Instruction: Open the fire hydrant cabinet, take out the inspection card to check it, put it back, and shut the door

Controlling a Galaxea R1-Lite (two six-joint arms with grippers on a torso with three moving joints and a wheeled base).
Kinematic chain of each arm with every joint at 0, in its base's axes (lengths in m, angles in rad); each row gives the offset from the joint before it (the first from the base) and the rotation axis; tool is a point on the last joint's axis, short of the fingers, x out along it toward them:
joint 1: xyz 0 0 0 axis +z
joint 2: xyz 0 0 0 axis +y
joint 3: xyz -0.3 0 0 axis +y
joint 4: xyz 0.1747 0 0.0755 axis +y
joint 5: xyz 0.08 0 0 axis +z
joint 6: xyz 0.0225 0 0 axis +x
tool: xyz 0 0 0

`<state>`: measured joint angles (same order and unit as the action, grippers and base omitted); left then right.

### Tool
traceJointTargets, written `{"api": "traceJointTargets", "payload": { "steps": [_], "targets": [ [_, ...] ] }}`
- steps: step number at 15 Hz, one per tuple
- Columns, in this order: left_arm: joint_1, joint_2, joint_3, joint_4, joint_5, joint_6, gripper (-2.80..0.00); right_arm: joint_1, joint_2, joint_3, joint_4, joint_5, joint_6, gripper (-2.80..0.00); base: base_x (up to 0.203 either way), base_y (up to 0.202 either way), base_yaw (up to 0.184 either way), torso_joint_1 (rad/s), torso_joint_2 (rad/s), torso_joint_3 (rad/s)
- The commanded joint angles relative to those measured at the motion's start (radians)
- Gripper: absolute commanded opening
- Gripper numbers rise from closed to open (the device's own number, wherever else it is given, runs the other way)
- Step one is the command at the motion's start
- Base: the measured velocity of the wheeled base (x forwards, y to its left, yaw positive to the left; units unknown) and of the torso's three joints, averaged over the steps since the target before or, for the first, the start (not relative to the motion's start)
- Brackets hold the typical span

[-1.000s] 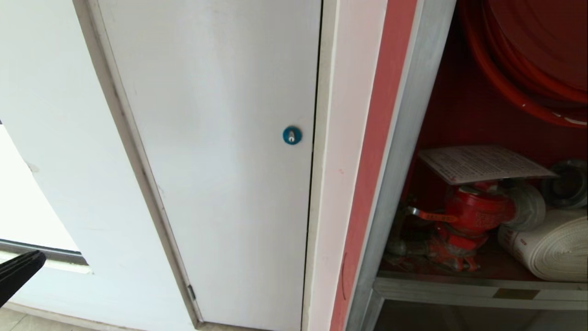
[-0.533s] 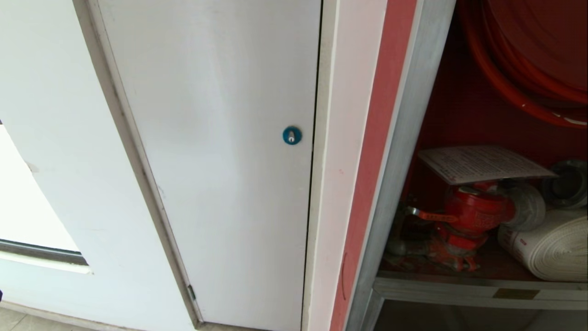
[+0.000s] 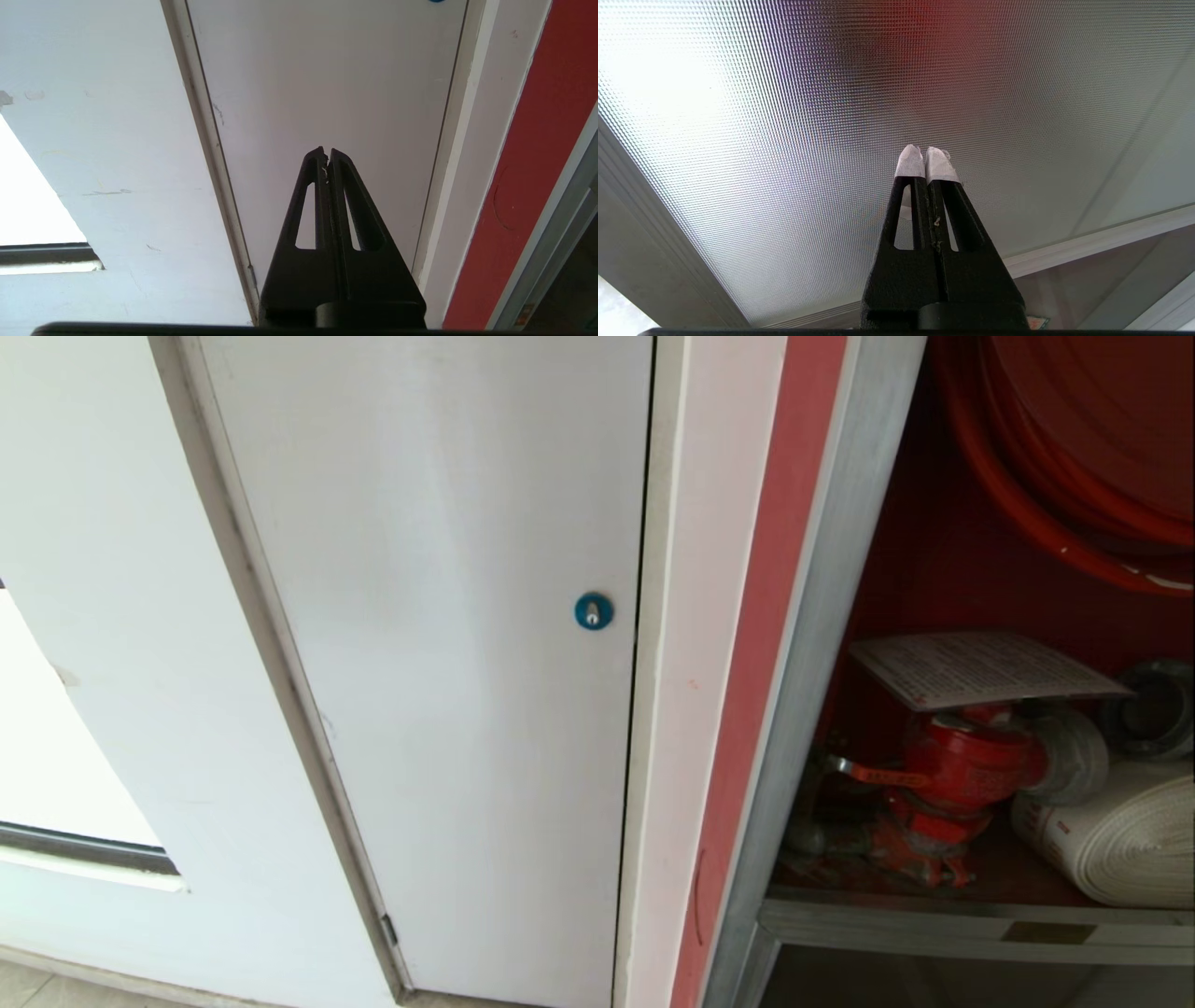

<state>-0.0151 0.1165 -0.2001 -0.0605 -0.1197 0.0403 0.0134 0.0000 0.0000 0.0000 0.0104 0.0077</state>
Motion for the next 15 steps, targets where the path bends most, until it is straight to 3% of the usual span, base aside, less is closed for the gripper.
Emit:
{"api": "traceJointTargets", "payload": {
  "steps": [1, 6, 8, 10, 13, 15],
  "targets": [
    [0.003, -0.095, 0.051, -0.001, 0.0, 0.002, -2.8, 0.0, 0.002, 0.0, 0.0, 0.0, 0.0, -2.8, 0.0, 0.0, 0.0, 0.0, 0.0, 0.0],
    [0.004, -0.116, 0.181, -0.015, 0.025, 0.018, -2.8, 0.0, 0.002, 0.0, 0.0, 0.0, 0.0, -2.8, 0.0, 0.0, 0.0, 0.0, 0.0, 0.0],
    [0.004, -0.117, 0.209, -0.015, 0.066, 0.023, -2.8, 0.0, 0.002, 0.0, 0.0, 0.0, 0.0, -2.8, 0.0, 0.0, 0.0, 0.0, 0.0, 0.0],
    [0.004, -0.117, 0.211, -0.014, 0.071, 0.015, -2.8, 0.0, 0.002, 0.0, 0.0, 0.0, 0.0, -2.8, 0.0, 0.0, 0.0, 0.0, 0.0, 0.0],
    [0.004, -0.117, 0.195, 0.088, 0.089, -0.003, -2.8, 0.0, 0.002, 0.0, 0.0, 0.0, 0.0, -2.8, 0.0, 0.0, 0.0, 0.0, 0.0, 0.0],
    [0.004, -0.117, 0.197, 0.077, 0.089, -0.008, -2.8, 0.0, 0.002, 0.0, 0.0, 0.0, 0.0, -2.8, 0.0, 0.0, 0.0, 0.0, 0.0, 0.0]
  ]
}}
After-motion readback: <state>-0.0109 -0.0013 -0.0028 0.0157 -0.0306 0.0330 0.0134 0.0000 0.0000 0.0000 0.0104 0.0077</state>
